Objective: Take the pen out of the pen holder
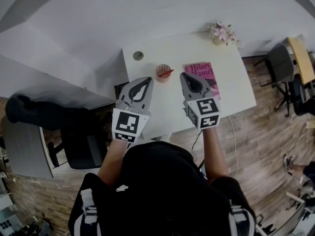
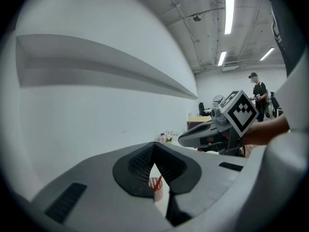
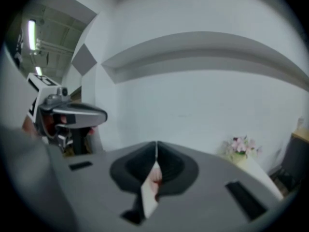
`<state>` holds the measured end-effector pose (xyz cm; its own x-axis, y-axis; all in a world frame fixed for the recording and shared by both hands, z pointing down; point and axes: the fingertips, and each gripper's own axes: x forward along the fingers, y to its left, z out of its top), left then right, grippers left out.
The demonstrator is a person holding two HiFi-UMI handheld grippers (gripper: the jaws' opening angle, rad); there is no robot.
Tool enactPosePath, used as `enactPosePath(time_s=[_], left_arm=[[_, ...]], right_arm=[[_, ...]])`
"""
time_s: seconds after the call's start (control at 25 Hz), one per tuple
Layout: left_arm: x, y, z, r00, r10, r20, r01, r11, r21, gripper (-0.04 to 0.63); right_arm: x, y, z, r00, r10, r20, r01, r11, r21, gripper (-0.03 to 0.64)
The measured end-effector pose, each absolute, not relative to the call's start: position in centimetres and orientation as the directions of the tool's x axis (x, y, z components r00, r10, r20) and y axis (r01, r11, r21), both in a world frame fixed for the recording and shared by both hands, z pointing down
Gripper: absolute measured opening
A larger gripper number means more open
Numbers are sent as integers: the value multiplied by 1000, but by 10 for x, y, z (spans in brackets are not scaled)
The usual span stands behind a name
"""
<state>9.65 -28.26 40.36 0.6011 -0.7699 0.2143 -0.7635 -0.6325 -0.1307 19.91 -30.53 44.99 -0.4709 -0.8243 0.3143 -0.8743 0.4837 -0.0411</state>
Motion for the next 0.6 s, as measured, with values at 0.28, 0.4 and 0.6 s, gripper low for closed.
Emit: enactPosePath(time_s=[0.28,0.4,0.6], left_arm=[[76,-286,412,574,-787,226,-788,-606,-107,18],[70,-292,415,574,-786,231,-790,-605,-97,18],[64,-306,422,594,-764,251,-773,-629,-84,18]], right_arm=[[177,-316,476,-507,-771,386,-848,526,-65,35],[169,-320,487,-513,-747,423,-840,538,-67,35],[162,-331,503,-486,-736,471,-850,524,-57,35]])
